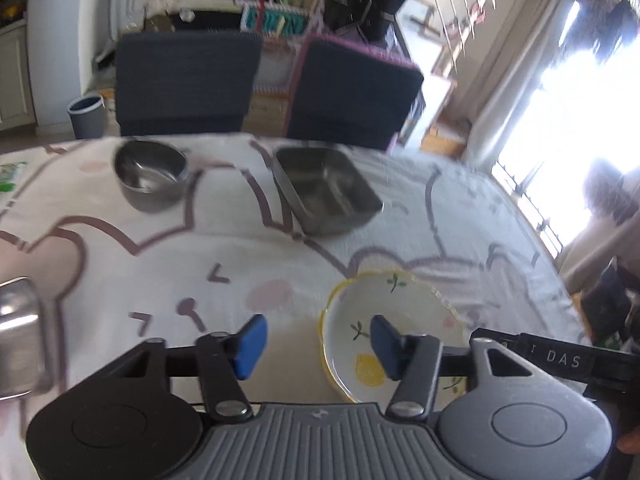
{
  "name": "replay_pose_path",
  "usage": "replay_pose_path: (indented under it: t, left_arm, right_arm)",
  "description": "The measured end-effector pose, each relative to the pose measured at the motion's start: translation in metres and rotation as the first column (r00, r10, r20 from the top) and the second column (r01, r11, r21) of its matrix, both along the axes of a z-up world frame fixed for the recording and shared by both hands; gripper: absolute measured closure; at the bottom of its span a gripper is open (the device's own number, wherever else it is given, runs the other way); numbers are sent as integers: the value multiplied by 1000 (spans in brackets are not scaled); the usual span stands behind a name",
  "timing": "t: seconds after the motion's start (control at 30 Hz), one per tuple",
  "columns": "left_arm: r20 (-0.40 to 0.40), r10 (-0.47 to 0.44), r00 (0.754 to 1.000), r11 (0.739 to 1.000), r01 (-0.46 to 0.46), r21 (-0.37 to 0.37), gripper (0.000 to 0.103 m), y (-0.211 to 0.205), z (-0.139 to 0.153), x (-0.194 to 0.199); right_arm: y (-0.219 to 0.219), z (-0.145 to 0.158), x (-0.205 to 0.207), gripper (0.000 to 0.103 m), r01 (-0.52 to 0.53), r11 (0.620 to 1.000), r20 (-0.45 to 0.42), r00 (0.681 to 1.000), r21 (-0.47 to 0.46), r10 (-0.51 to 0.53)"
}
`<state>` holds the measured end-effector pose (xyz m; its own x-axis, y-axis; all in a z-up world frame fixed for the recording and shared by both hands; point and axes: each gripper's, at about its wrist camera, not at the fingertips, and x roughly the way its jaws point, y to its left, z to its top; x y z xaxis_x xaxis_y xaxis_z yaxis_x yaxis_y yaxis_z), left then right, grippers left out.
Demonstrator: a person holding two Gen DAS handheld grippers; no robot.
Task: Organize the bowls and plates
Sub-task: 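Move both tools to the yellow-rimmed lemon bowl and grip its rim, then lift the lemon bowl with both tools and carry it over the cream bowl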
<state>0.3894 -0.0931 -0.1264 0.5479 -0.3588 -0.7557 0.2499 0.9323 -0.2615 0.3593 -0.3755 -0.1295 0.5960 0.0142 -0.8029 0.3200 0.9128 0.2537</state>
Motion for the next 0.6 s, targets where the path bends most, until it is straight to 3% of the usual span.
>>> replay_pose_path:
  t: [0.17, 0.23, 0.3, 0.33, 0.6]
  left_arm:
    - [-80, -5, 997, 999, 9, 46, 59, -13, -31, 23]
    - [-96, -15, 995, 999, 20, 42, 61, -14, -39, 27]
    - [-112, -23, 993, 998, 29, 49, 67, -16, -47, 32]
    - [-119, -24, 993, 998, 31, 55, 76, -18, -50, 33]
    - [-156, -60, 986, 997, 66, 36, 88, -25, -63, 39]
  right_arm:
    - [-8, -28, 12, 50, 9, 999, -64, 998, 48, -5]
    - [-9, -39, 18, 62, 6, 999, -91, 996, 53, -1]
    - [-12, -47, 23, 74, 5, 998, -108, 994, 66, 2]
    - [-10, -49, 25, 80, 2, 997, -112, 994, 76, 6]
    - [-7, -69, 37, 92, -29, 994, -141, 989, 102, 43]
